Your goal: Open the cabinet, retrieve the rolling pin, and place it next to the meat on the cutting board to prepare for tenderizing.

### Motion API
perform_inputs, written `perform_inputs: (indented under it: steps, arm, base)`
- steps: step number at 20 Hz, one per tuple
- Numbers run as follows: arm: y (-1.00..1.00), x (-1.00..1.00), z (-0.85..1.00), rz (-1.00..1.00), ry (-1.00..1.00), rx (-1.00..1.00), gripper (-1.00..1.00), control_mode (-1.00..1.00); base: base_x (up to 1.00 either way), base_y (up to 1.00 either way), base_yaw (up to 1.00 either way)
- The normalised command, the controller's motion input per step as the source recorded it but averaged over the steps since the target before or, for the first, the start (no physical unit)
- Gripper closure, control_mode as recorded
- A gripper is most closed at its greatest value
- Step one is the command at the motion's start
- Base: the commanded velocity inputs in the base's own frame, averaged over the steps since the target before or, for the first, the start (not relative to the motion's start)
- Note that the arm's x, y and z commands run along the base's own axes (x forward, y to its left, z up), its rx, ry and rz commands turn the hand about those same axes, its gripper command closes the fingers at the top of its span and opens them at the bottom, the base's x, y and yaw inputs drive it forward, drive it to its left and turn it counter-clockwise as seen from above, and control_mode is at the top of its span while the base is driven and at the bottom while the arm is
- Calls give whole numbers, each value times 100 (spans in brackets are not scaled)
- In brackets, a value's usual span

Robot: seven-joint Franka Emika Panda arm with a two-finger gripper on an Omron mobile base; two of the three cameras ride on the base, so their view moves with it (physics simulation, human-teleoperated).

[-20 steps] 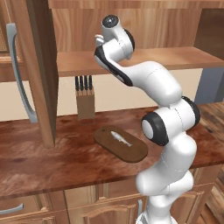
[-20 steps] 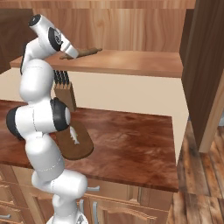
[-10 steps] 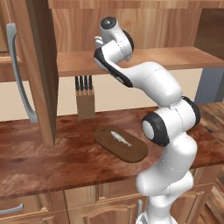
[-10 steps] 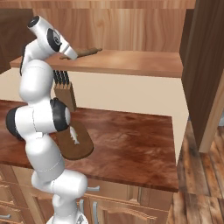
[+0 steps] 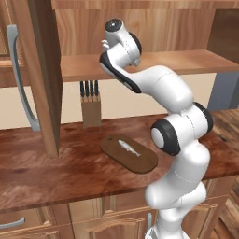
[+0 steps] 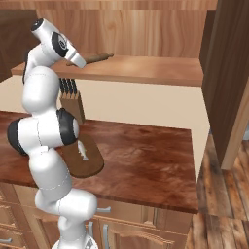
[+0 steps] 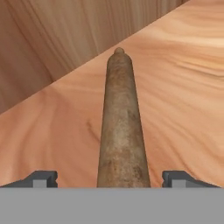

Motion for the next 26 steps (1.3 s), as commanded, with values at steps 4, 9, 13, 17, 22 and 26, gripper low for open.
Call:
perform_inputs:
  steps: [4, 9, 13, 17, 22, 26]
  arm:
    - [0, 18, -15, -5, 5, 0, 100, -100]
    - [0, 5, -20, -1, 3, 0, 100, -100]
    - [1, -9, -21, 0, 0, 1, 100, -100]
    - [6, -42, -10, 0, -10, 1, 100, -100]
    - [0, -83, 1, 0, -17, 4, 100, -100]
    - [0, -100, 6, 0, -18, 8, 100, -100]
  base:
    - [0, 0, 0]
    - [0, 0, 0]
    - [0, 0, 0]
    - [0, 0, 0]
    - [0, 0, 0]
    - [0, 0, 0]
